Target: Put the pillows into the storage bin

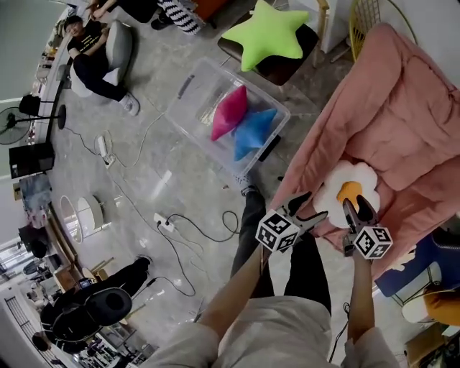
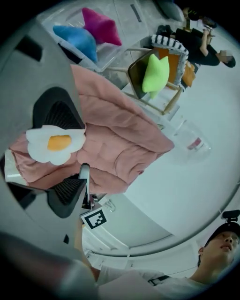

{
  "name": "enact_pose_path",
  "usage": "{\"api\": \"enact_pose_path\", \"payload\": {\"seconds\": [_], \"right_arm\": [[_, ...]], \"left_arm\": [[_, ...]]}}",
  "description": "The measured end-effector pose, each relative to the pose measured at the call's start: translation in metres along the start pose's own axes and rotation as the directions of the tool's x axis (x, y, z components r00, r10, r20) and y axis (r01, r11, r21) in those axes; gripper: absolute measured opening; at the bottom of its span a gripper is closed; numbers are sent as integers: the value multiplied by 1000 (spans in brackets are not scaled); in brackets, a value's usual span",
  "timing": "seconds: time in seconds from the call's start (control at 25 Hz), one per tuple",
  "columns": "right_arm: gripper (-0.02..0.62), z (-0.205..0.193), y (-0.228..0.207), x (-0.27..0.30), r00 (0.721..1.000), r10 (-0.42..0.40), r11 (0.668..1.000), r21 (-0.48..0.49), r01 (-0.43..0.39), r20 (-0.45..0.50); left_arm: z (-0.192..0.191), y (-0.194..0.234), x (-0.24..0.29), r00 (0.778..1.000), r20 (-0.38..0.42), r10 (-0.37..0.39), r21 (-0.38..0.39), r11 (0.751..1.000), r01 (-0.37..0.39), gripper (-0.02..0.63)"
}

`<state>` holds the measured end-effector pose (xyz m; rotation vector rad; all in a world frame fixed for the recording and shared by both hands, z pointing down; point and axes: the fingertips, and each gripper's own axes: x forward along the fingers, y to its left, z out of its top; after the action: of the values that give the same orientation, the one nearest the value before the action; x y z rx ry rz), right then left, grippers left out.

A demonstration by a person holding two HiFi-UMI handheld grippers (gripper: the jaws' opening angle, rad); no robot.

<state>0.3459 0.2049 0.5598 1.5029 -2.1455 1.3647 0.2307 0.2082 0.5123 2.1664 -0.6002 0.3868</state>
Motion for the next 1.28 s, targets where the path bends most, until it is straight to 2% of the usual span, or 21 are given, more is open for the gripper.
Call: {"api": "enact_pose_path", "payload": {"seconds": [0.16, 0.32, 0.44, 0.64, 0.8, 0.96, 1.08, 1.16, 1.28], "right_arm": [[256, -18, -62, -10, 996, -84, 996, 39, 84, 7], [259, -31, -107, -26, 988, -151, 985, 87, 147, 32], [265, -38, -119, -26, 984, -176, 981, 85, 172, 36], [291, -52, -137, -25, 981, -194, 978, 82, 193, -1], [314, -87, -162, -30, 971, -231, 967, 98, 237, -66], [359, -123, -192, -41, 929, -344, 923, 129, 361, -136], [417, -146, -205, -45, 895, -408, 881, 180, 438, -182], [417, -160, -205, -44, 892, -404, 854, 266, 447, -203], [417, -188, -195, -35, 905, -352, 805, 417, 423, -239]], "left_arm": [[-16, 4, 35, 996, -86, 6, 40, 999, -2, 333], [-40, 6, 59, 986, -165, 16, 80, 997, -2, 334], [-50, 16, 66, 977, -209, 41, 122, 992, -15, 334], [-63, 38, 94, 962, -243, 124, 170, 982, -84, 333], [-73, 40, 106, 953, -251, 168, 194, 974, -120, 334], [-82, 28, 111, 952, -287, 111, 188, 981, -57, 333], [-98, 20, 116, 938, -342, 55, 158, 987, -1, 333], [-113, 21, 117, 924, -377, 60, 152, 988, -2, 333], [-131, 32, 117, 907, -400, 133, 162, 984, -73, 333]]}}
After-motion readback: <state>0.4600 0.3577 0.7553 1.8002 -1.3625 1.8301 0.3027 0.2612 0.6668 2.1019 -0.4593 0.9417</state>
